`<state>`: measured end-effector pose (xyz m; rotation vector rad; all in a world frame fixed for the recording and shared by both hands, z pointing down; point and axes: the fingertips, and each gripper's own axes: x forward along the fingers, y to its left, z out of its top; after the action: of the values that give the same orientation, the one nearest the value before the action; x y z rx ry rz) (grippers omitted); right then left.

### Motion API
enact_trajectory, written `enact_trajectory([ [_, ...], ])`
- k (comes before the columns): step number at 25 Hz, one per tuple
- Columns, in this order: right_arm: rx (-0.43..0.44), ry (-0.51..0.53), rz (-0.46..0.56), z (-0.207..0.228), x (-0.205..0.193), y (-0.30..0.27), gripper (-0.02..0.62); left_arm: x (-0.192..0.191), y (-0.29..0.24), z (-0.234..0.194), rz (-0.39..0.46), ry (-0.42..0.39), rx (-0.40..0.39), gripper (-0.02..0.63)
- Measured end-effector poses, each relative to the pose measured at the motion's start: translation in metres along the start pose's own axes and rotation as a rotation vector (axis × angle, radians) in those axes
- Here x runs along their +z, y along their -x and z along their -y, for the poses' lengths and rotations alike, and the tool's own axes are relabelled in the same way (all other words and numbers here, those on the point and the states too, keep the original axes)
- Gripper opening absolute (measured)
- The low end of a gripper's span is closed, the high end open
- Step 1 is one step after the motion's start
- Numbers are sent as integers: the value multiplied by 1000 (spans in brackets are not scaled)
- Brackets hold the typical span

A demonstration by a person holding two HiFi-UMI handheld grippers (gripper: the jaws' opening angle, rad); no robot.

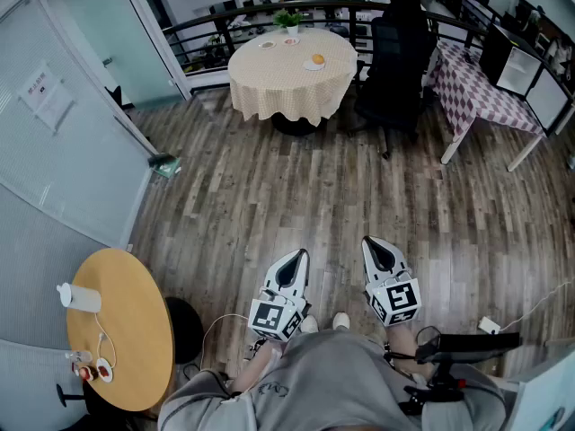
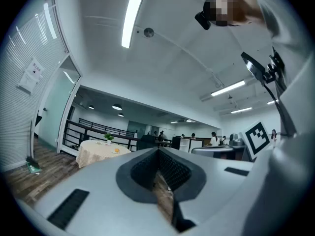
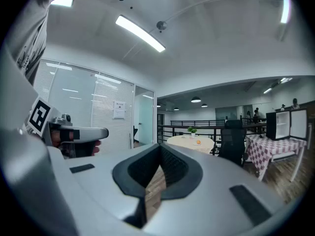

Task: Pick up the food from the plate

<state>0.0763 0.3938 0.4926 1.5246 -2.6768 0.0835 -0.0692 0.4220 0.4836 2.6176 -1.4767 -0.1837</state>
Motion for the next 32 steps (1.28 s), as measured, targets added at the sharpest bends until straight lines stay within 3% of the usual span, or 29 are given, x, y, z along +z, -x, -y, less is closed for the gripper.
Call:
enact_trajectory([
  [8,-19,-26,10,53,-1,21,8,-7,-27,34,-16,7,7,-5],
  [13,24,-42,29,74,-15,18,8,-11,-46,59,4,3,16,-5],
  [18,148,-196,68,78,-1,4,9,-2,-46,56,25,36,56,-5],
  [23,137,-92,71,99,16,-10,8,3,-52,39,52,44,133,-4],
  [32,99,-57,-18,110,-15,-31,9,-15,-82,25,54,55,82,-5],
])
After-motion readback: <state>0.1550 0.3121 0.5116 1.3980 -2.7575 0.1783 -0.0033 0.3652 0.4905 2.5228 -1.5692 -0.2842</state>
